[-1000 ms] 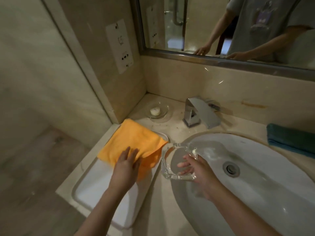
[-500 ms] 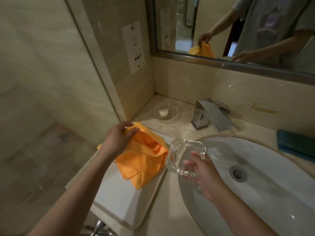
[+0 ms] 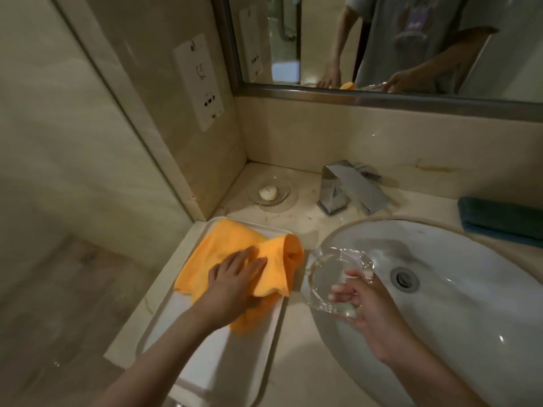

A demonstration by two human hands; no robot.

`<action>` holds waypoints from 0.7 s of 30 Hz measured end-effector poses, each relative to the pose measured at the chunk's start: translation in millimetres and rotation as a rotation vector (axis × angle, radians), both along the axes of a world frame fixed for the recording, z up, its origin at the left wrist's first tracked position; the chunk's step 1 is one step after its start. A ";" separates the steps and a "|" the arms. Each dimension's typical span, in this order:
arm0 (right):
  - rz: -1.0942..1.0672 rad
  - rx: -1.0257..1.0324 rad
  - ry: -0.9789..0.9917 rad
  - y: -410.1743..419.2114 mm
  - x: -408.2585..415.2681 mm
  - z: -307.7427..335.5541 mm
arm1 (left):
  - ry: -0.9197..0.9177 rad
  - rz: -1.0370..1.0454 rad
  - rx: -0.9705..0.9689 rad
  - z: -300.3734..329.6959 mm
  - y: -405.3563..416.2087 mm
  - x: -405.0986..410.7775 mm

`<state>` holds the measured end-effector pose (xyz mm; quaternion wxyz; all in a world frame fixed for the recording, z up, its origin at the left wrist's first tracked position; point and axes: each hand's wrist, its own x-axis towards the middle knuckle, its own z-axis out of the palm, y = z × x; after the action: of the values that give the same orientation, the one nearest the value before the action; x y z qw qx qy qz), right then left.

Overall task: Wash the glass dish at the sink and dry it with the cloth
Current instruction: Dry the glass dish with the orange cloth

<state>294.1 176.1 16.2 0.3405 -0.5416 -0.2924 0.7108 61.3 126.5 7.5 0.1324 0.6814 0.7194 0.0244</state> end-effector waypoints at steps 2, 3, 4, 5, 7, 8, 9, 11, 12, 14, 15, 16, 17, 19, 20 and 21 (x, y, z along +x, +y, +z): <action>-0.015 -0.031 0.041 -6.3 -4.7 2.0 | -0.056 -0.017 0.170 1.1 3.7 -2.2; -0.020 -0.041 0.067 -8.7 -7.1 3.3 | -0.148 0.012 0.236 8.1 6.5 -3.8; -0.022 -0.042 0.098 -10.5 -10.0 4.9 | -0.245 0.042 0.272 19.5 9.4 -4.2; -0.027 -0.036 0.127 -12.0 -13.6 6.3 | -0.320 0.088 0.328 30.5 12.8 -3.2; -0.032 0.007 0.127 -13.3 -21.1 8.1 | -0.406 0.185 0.487 50.7 22.5 -0.8; -0.031 0.038 0.112 -13.2 -26.0 9.5 | -0.451 0.221 0.539 60.5 25.3 1.9; -0.029 0.068 0.107 -13.0 -31.0 11.9 | -0.509 0.226 0.541 69.5 26.1 7.3; -0.020 0.103 0.130 -11.5 -40.8 16.7 | -0.589 0.106 0.454 77.8 26.3 21.6; -0.011 0.106 0.143 -11.2 -44.7 19.2 | -0.601 0.002 0.366 76.5 26.1 30.7; -0.001 0.126 0.143 -10.4 -50.5 23.3 | -0.607 -0.173 0.172 65.6 27.7 45.5; -0.007 0.139 0.131 -10.6 -52.4 24.6 | -0.613 -0.218 0.099 61.1 29.2 49.2; -0.021 0.149 0.125 -11.0 -53.5 25.0 | -0.629 -0.231 0.044 58.9 31.9 50.7; -0.040 0.156 0.127 -10.7 -53.9 24.9 | -0.642 -0.231 0.008 58.9 35.5 51.0; -0.071 0.157 0.115 -11.0 -54.4 23.2 | -0.611 -0.256 0.016 60.0 41.2 50.1; -0.080 0.167 0.092 -11.4 -55.0 21.8 | -0.574 -0.279 0.046 59.4 44.1 50.7; -0.085 0.180 0.069 -11.9 -56.3 20.7 | -0.524 -0.284 0.074 58.0 46.9 52.4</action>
<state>237.8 164.2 36.9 0.4275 -0.4960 -0.3197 0.6848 113.7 173.3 65.5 0.2906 0.7501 0.5569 0.2068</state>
